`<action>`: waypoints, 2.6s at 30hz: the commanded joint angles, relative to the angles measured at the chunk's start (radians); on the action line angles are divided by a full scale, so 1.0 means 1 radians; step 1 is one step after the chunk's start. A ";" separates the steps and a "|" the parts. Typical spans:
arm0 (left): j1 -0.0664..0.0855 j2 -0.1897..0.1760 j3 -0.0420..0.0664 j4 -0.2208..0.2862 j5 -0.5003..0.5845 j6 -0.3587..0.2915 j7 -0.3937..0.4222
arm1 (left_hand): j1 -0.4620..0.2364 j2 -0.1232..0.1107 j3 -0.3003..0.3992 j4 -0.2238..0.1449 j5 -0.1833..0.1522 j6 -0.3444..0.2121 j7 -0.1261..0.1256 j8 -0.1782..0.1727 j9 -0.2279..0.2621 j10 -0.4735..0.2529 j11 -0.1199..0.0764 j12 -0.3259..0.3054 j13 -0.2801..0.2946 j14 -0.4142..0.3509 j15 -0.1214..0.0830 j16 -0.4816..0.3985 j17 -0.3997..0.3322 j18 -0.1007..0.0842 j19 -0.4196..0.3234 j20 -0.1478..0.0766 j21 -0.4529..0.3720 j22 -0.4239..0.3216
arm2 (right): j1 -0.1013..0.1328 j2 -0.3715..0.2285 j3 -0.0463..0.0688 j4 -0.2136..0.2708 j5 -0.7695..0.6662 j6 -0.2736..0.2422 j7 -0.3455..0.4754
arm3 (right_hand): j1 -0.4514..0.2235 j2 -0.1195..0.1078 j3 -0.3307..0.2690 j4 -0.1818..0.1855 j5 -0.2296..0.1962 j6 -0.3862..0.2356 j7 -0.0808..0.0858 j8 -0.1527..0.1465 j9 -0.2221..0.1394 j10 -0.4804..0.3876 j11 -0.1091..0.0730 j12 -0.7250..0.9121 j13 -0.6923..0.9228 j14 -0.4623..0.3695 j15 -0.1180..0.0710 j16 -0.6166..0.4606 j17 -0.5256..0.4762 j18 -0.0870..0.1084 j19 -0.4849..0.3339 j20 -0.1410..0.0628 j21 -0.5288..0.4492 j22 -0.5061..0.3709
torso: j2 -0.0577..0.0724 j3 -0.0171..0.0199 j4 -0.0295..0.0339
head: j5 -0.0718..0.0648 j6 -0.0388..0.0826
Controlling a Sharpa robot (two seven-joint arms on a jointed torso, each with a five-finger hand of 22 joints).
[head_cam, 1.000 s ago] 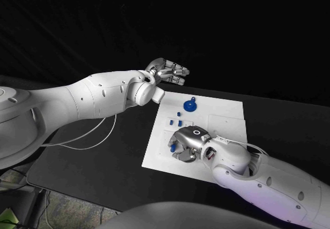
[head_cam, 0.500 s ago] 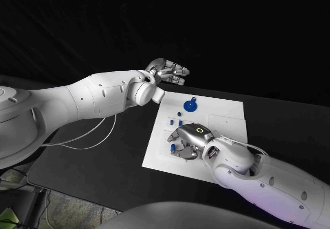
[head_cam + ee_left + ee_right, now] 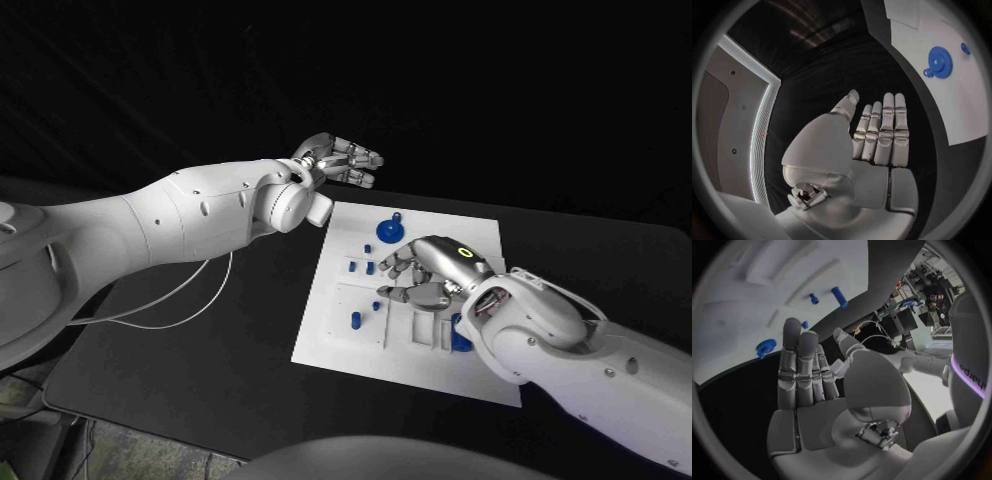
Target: Assemble the parts on the task board
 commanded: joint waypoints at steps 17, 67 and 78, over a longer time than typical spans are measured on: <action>-0.011 -0.070 0.000 0.037 -0.008 0.014 0.016 | -0.008 -0.001 0.007 0.003 -0.005 -0.001 -0.004 -0.001 0.001 0.014 -0.004 -0.008 0.001 0.014 -0.005 0.000 0.017 -0.024 0.004 -0.009 0.005 -0.002 | 0.016 -0.254 0.104 0.016 0.550 0.272 -0.139 | -0.031 0.063 -0.167 0.057 0.013 0.130 -0.069 0.006 0.134 -0.022 -0.095 0.649 0.700 -0.004 -0.063 0.082 0.143 -0.070 0.038 -0.074 0.083 0.026 | -0.036 0.0087 -0.0281 | -0.102 0.042; -0.024 -0.066 -0.001 0.034 0.009 0.012 0.016 | -0.022 0.000 -0.011 0.018 -0.010 -0.010 -0.002 -0.001 0.001 0.012 -0.003 -0.007 0.002 0.013 -0.003 0.000 0.024 -0.023 0.005 -0.006 0.002 -0.007 | 0.025 -0.141 -0.001 -0.076 0.623 0.441 -0.523 | -0.137 -0.025 -0.173 0.265 -0.065 -0.002 -0.044 0.003 0.361 0.039 -0.076 0.816 1.071 0.015 -0.050 0.276 0.446 -0.056 0.034 -0.061 0.135 0.132 | -0.045 0.0049 -0.0374 | -0.133 0.008; -0.024 -0.068 -0.001 0.034 0.010 0.016 0.015 | -0.023 0.001 -0.015 0.022 -0.011 -0.012 -0.002 -0.001 0.001 0.012 -0.003 -0.007 0.002 0.012 -0.003 0.000 0.024 -0.023 0.006 -0.006 0.001 -0.008 | 0.028 -0.127 -0.008 -0.092 0.607 0.440 -0.531 | -0.136 -0.018 -0.184 0.268 -0.060 -0.007 -0.042 0.003 0.346 0.039 -0.075 0.818 1.073 0.016 -0.048 0.280 0.453 -0.054 0.036 -0.060 0.141 0.143 | -0.044 0.0045 -0.0378 | -0.129 0.007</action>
